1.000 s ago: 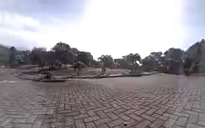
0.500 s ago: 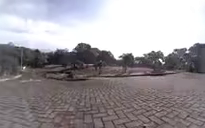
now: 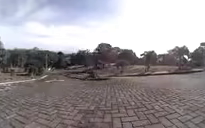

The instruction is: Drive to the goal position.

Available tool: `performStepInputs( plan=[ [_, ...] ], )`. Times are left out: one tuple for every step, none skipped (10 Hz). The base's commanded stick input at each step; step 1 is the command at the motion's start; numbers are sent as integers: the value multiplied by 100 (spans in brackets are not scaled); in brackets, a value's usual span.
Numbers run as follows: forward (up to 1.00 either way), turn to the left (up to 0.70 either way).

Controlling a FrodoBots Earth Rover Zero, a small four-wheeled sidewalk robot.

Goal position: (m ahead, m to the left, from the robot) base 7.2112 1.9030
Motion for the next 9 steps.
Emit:
performStepInputs(
  plan=[
    [0,45],
    [0,45],
    [0,45],
    [0,45],
    [0,45],
    [2,0],
    [100,0],
    [100,0],
    [100,0]
  ],
)
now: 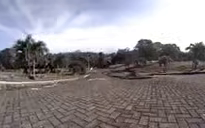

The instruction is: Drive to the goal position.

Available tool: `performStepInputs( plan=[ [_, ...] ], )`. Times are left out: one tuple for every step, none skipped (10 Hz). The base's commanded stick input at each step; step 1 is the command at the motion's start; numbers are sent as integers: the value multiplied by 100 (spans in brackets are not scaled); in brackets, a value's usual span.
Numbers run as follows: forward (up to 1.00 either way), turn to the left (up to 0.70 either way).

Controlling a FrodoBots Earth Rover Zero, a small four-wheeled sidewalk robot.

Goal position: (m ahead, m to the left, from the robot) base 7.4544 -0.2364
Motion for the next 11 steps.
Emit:
performStepInputs(
  plan=[
    [100,0],
    [100,0],
    [100,0],
    [100,0],
    [100,0],
    [100,0],
    [100,0],
    [100,0],
    [100,0],
    [100,0],
    [100,0]
  ],
)
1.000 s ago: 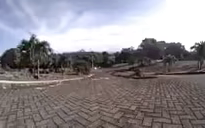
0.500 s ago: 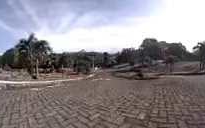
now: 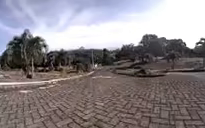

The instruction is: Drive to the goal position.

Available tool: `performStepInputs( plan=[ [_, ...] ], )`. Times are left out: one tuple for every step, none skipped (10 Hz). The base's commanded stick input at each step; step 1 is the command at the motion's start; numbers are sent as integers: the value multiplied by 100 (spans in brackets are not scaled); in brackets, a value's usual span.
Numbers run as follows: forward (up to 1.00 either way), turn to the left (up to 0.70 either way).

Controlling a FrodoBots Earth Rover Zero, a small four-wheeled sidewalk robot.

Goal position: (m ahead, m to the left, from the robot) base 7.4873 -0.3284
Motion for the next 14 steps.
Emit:
performStepInputs(
  plan=[
    [100,-7],
    [100,-16],
    [100,0],
    [100,0],
    [100,0],
    [100,0],
    [100,0],
    [100,0],
    [100,0],
    [100,0],
    [100,0],
    [100,0],
    [100,0],
    [100,0]
  ],
)
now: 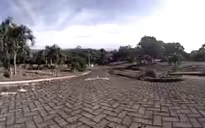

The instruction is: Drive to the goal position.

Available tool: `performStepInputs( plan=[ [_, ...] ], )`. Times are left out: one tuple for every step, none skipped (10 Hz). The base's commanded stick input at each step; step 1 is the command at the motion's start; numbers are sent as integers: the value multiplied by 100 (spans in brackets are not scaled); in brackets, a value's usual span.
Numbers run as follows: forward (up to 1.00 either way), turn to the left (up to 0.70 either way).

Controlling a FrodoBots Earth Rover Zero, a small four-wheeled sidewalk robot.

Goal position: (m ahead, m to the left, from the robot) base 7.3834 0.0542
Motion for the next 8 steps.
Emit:
performStepInputs(
  plan=[
    [100,0],
    [100,0],
    [100,-7],
    [100,-27],
    [100,-27],
    [100,-25],
    [100,-5],
    [100,0]
  ],
)
